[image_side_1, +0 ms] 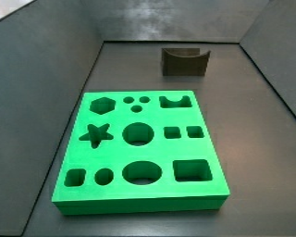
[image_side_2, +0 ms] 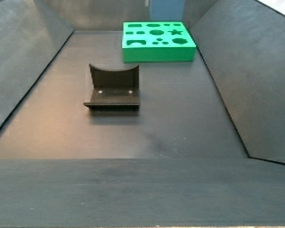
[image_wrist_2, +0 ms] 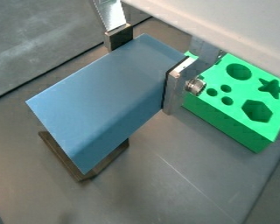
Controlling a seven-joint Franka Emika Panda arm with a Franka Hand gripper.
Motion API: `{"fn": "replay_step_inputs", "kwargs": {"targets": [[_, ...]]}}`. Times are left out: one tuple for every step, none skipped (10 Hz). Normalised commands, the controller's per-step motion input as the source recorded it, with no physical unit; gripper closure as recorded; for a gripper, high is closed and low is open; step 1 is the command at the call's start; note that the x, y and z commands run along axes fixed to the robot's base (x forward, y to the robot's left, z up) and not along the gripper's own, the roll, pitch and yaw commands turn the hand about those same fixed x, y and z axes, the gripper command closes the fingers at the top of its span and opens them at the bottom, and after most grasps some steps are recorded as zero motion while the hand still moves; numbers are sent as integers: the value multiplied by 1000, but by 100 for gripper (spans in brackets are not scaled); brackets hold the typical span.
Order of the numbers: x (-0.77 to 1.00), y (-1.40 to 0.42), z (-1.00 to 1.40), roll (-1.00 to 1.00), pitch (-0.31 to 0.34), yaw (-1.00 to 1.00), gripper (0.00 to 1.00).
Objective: Pick up the rectangle object. Move up. Place the rectangle object on the fixture. Regrasp the rectangle object. Move to above the board. Insert the rectangle object.
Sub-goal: Place the rectangle object on the fixture.
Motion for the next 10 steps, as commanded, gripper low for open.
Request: {"fn": "replay_step_inputs", "kwargs": {"targets": [[1000,-45,53,62,152,43,100],[1000,-37,43,64,160,44,100],[1000,230,-375,-1000,-75,-28,100],[1000,247,-395,-1000,-77,-33,100],[1000,227,-326,-1000,-84,-44,100],[1000,160,-223,-1000,-75,-44,100],[1000,143,-192,-1000,-69,-44,100],[885,103,-122,-1000,-45,-44,100],[815,88,-82,-1000,-31,-45,100],[684,68,-40,-1000,-1,-47,100]]}}
